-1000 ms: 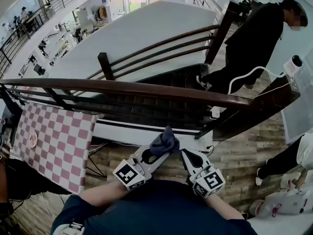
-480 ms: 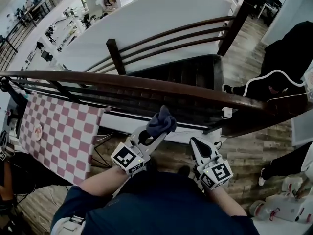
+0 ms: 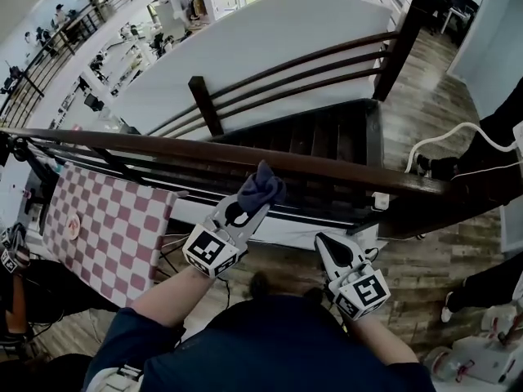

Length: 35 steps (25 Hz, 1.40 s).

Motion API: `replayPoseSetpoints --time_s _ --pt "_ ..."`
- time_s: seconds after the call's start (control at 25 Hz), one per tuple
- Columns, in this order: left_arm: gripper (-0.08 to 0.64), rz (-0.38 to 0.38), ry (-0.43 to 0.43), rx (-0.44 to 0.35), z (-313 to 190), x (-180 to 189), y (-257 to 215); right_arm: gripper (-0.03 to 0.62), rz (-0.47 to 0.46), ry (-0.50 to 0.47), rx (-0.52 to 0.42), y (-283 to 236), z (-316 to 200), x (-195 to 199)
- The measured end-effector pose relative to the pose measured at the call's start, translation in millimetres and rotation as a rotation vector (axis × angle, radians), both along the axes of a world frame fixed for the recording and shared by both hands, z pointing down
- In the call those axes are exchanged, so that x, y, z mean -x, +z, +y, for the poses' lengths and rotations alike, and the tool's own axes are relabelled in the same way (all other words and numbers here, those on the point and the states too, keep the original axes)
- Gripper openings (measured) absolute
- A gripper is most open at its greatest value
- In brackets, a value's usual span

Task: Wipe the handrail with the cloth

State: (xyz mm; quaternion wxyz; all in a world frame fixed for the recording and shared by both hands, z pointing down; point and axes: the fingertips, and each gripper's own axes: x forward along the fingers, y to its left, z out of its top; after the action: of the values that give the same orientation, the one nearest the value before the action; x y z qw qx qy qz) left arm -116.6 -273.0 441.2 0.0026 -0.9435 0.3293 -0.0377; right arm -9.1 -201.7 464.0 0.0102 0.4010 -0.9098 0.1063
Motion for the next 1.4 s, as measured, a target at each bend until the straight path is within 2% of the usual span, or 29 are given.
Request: replayPoseSetpoints --time_s 0.12,0.32,0.64,0.8,1.04,1.4 --pt "0.064 -0.076 -0.021 -0.013 -20.5 0.1 9.1 0.011 -0.004 -0.005 0.012 7.5 -0.4 -5.2" --pt "0.064 -0.209 -0.069 0.012 -69.8 -3.8 29.8 0.011 -0.013 0.005 0.023 9.5 -2.6 -24.2" --pt "0.064 -0.432 -0.089 0.043 -118.0 -13.4 65.9 0.011 -0.021 0.054 0.043 15.5 -1.4 -50.6" --pt "0.064 -0.476 -0.064 0.076 -127.8 -35.7 81.4 0.011 -0.033 0.084 0.044 18.1 -0.3 -69.3" --pt "0.064 -0.534 -0.06 0.062 -132.5 -74.6 85.4 0.011 -0.048 0.135 0.049 22.8 5.3 -106.7" --pt "0.064 -0.62 0.009 0.027 -124.4 -149.5 88.1 0.011 -0.083 0.206 0.052 24.7 8.5 -159.0"
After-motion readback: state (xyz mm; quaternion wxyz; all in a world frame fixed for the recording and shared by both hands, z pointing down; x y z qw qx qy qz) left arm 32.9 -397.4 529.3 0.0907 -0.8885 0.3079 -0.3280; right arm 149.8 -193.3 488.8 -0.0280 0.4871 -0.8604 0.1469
